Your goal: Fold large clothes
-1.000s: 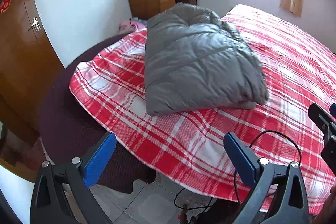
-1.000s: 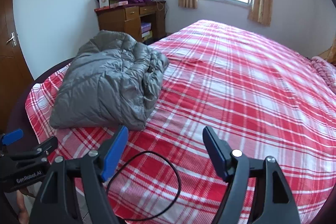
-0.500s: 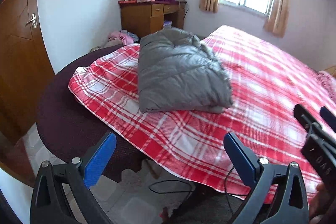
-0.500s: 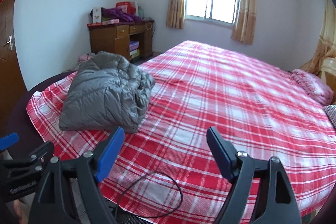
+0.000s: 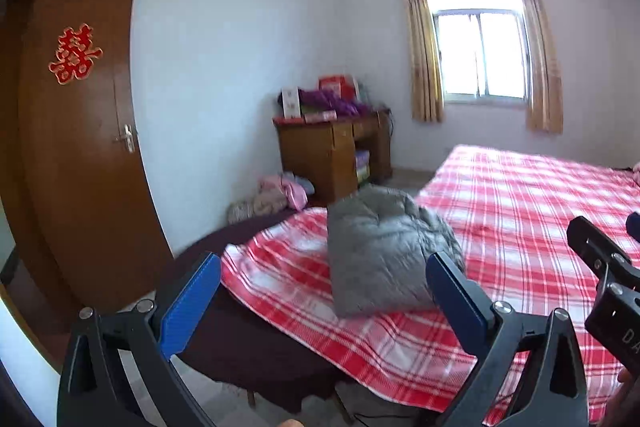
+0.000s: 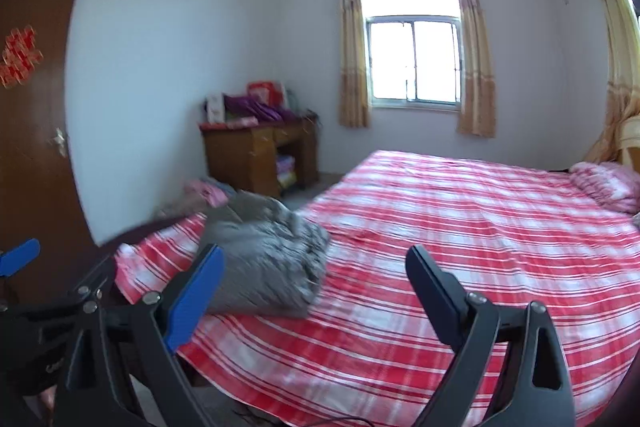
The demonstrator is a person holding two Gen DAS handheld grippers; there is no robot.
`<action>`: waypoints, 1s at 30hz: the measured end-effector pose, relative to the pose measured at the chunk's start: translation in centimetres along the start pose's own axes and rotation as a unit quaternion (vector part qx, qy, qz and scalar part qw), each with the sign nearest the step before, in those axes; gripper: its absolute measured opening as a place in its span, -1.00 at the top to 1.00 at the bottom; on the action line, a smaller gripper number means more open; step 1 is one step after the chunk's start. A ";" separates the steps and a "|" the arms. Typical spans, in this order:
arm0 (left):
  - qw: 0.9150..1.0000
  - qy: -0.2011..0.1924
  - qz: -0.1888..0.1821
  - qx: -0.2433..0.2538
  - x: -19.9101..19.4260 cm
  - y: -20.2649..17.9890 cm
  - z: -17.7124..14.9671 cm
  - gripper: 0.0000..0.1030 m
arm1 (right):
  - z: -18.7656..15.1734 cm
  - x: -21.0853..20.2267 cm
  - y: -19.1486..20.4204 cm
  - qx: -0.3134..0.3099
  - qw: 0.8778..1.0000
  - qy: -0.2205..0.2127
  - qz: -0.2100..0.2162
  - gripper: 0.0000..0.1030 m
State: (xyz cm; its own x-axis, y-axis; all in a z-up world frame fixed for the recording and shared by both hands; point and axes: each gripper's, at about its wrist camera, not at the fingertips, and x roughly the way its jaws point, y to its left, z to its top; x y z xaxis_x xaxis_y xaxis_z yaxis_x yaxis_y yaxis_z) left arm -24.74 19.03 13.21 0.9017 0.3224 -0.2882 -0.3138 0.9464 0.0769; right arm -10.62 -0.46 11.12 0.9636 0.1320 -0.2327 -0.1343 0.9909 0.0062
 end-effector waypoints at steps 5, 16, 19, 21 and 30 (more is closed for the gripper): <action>1.000 -0.002 -0.015 0.003 0.2 0.5 0.2 -0.99 | -0.2 -0.6 -0.6 0.038 0.999 -0.027 0.018 -0.82; 1.000 0.001 -0.014 0.011 0.4 -0.1 -0.2 -0.99 | -0.3 -1.1 -0.3 0.029 0.999 -0.041 0.007 -0.83; 1.000 0.004 -0.019 0.011 0.4 -0.1 -0.3 -0.99 | -0.4 -1.0 -0.6 0.034 0.999 -0.037 0.007 -0.83; 1.000 0.010 -0.028 0.009 0.5 -0.1 -0.3 -0.99 | -0.4 -0.9 -0.8 0.038 0.999 -0.035 0.007 -0.83; 1.000 0.004 -0.020 0.006 0.1 0.0 -0.1 -0.99 | -0.5 -1.4 -0.9 0.037 0.999 -0.037 0.005 -0.83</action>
State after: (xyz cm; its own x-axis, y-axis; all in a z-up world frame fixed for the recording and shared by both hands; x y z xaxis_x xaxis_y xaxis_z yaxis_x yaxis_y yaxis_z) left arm -24.69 19.10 13.06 0.9112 0.2839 -0.2984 -0.2736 0.9588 0.0765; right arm -11.97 -1.54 10.97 0.9770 0.1410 -0.1598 -0.1296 0.9884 0.0797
